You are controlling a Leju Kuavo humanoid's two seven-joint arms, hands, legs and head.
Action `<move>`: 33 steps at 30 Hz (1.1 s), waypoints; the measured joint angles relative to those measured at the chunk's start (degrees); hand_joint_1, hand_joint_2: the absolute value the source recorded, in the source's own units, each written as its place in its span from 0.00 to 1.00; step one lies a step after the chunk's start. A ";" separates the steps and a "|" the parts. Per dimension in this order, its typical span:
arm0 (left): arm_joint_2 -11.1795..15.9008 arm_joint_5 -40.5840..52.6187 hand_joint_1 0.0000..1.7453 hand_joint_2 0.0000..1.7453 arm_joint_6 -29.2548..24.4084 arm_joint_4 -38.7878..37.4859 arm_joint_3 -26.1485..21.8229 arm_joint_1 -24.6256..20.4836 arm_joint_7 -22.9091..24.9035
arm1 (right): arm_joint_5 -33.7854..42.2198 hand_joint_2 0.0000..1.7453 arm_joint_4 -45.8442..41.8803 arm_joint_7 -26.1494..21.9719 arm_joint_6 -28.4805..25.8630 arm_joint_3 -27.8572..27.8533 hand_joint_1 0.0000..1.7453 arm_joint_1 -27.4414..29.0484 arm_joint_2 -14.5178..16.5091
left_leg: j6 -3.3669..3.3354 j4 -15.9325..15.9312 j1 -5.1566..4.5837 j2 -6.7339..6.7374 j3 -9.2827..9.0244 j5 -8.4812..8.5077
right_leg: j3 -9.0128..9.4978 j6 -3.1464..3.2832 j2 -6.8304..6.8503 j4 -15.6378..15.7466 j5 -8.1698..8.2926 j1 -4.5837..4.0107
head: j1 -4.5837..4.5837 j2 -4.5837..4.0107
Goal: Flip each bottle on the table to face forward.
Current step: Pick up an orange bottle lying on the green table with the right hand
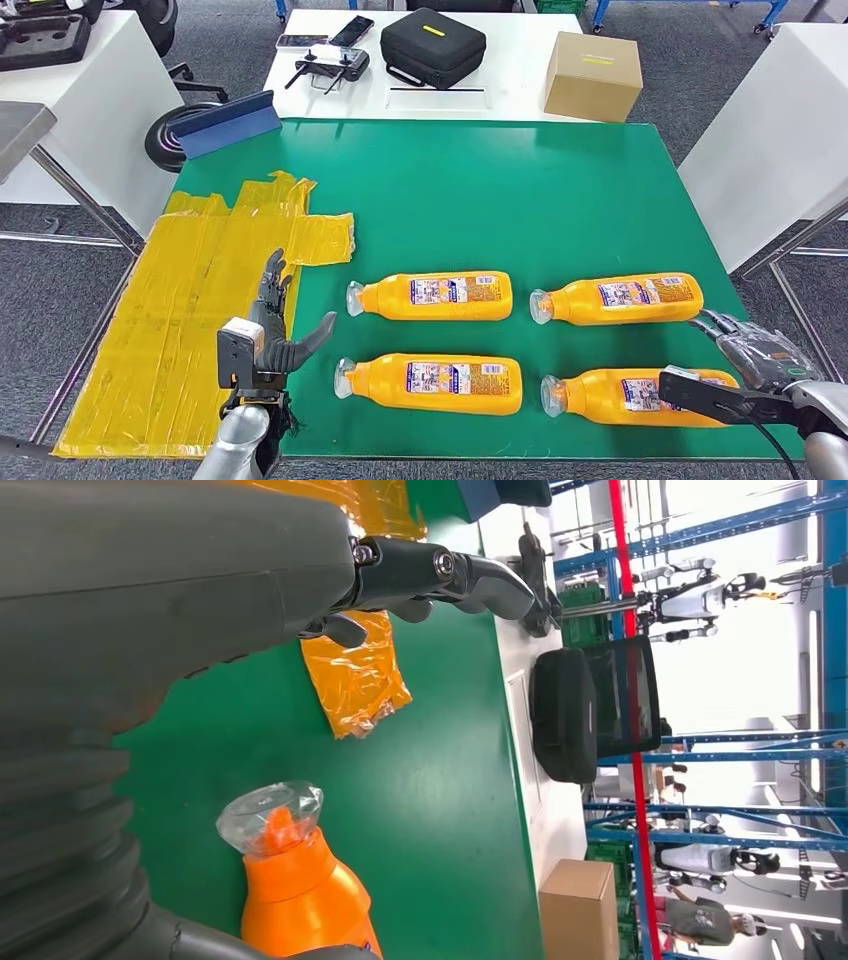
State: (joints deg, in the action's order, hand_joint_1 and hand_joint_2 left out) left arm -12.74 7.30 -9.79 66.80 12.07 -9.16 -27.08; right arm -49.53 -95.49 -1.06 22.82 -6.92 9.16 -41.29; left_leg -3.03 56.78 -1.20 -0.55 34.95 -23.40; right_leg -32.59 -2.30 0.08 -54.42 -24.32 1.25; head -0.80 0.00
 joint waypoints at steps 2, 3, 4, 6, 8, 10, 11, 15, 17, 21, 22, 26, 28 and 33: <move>0.00 0.00 0.00 1.00 0.00 -0.11 0.00 -0.02 -0.01 | 0.00 1.00 0.03 0.01 0.00 0.22 0.00 0.00 -0.16 | 0.00 0.00 0.00 0.00 0.00 0.00 | 0.00 0.00 0.00 0.00 0.00 0.00 | 0.01 0.00; 0.00 0.00 0.00 1.00 0.00 -0.15 0.00 -0.03 -0.01 | 0.01 1.00 0.04 0.01 0.00 0.29 0.00 0.00 -0.21 | 0.00 0.00 0.00 0.00 0.00 0.00 | 0.00 0.00 0.00 0.00 0.00 0.00 | 0.01 0.00; 0.00 -0.01 0.00 1.00 -0.01 -0.18 0.00 -0.03 -0.02 | 0.05 1.00 0.05 0.01 0.00 0.37 0.00 0.00 -0.25 | 0.00 0.00 0.00 0.00 0.00 0.00 | 0.01 0.00 0.00 0.00 0.00 0.00 | 0.01 0.00; 0.02 -0.10 0.00 1.00 -0.17 -0.18 0.00 -0.04 -0.09 | 0.15 1.00 0.00 -0.02 -0.22 0.57 0.00 0.10 -0.34 | 0.00 0.00 0.00 0.00 -0.01 0.00 | 0.01 0.00 0.00 0.00 0.00 0.00 | 0.00 0.00; 0.11 -0.32 0.00 1.00 -0.56 -0.18 -0.01 0.00 -0.19 | -0.35 1.00 -0.59 0.00 -1.38 0.88 0.00 0.64 -0.34 | 0.00 0.00 0.00 0.00 -0.01 0.00 | 0.02 0.00 0.00 0.00 0.00 0.00 | -0.01 0.00; 0.30 -0.52 0.00 1.00 -0.97 -0.15 -0.04 0.14 -0.21 | -2.37 1.00 -2.03 0.54 -3.99 1.41 0.00 1.65 0.23 | 0.00 0.00 0.01 0.00 -0.01 0.00 | 0.02 0.00 0.00 0.00 0.00 -0.01 | -0.01 0.00; 0.40 -0.52 0.00 1.00 -1.15 -0.12 -0.09 0.24 -0.14 | -3.97 1.00 -3.04 1.09 -5.65 1.82 0.00 2.28 0.87 | 0.00 0.00 0.03 0.00 -0.01 0.00 | 0.02 0.00 0.00 0.00 0.00 -0.03 | 0.00 0.00; 0.71 0.17 0.00 1.00 -1.81 0.31 -0.27 0.90 0.42 | -10.26 1.00 -7.83 3.43 -10.82 4.33 0.00 5.33 4.76 | 0.05 -0.02 0.12 0.01 -0.01 -0.05 | 0.01 0.02 0.00 0.00 -0.02 -0.12 | 0.00 0.00; 0.81 0.72 0.00 1.00 -1.94 0.65 -0.36 1.30 0.84 | -12.18 1.00 -9.74 4.10 -11.60 5.88 0.00 6.73 6.89 | 0.07 -0.03 0.13 0.01 -0.01 -0.05 | 0.00 0.03 0.00 0.00 -0.03 -0.13 | 0.01 0.00; 0.85 2.25 0.00 1.00 -1.39 1.60 -0.69 2.08 2.28 | -13.78 1.00 -11.43 4.06 -10.59 7.52 0.00 7.62 10.88 | 0.07 -0.04 0.14 0.02 0.00 -0.05 | -0.01 0.04 0.00 -0.01 -0.04 -0.13 | 0.00 0.00; 0.84 2.53 0.00 1.00 -1.19 1.82 -0.81 2.22 2.53 | -13.91 1.00 -11.54 3.70 -10.08 7.62 0.00 7.63 11.59 | 0.07 -0.03 0.14 0.02 0.00 -0.04 | -0.01 0.04 0.00 -0.01 -0.04 -0.12 | 0.00 0.00; 0.83 3.09 0.00 1.00 -0.56 2.49 -1.27 2.58 3.09 | -14.33 1.00 -11.83 1.88 -8.33 7.31 0.00 7.62 13.71 | 0.06 -0.03 0.10 0.00 0.00 -0.03 | 0.00 0.04 0.00 -0.01 -0.03 -0.09 | -0.01 0.00; 0.83 3.28 0.00 1.00 -0.41 2.71 -1.48 2.75 3.24 | -14.50 1.00 -11.87 1.08 -7.66 6.88 0.00 7.59 14.58 | 0.06 -0.03 0.09 0.00 0.01 -0.03 | 0.00 0.03 0.00 -0.01 -0.03 -0.07 | -0.01 0.00; 0.83 3.41 0.00 1.00 -0.09 3.03 -1.91 3.18 3.38 | -16.15 1.00 -11.83 0.68 -7.17 6.02 0.00 7.24 15.96 | 0.06 -0.03 0.07 0.00 0.01 -0.04 | -0.01 0.03 0.00 0.00 -0.03 -0.06 | 0.00 0.00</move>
State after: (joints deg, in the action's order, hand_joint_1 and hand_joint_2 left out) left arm -11.91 10.71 -9.88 69.83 10.16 -5.98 -23.70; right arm -65.68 -107.32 -0.38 15.64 -0.90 16.40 -25.33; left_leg -2.97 56.75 -1.13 -0.55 34.97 -23.44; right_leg -32.59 -2.27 0.09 -54.42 -24.35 1.19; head -0.81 0.00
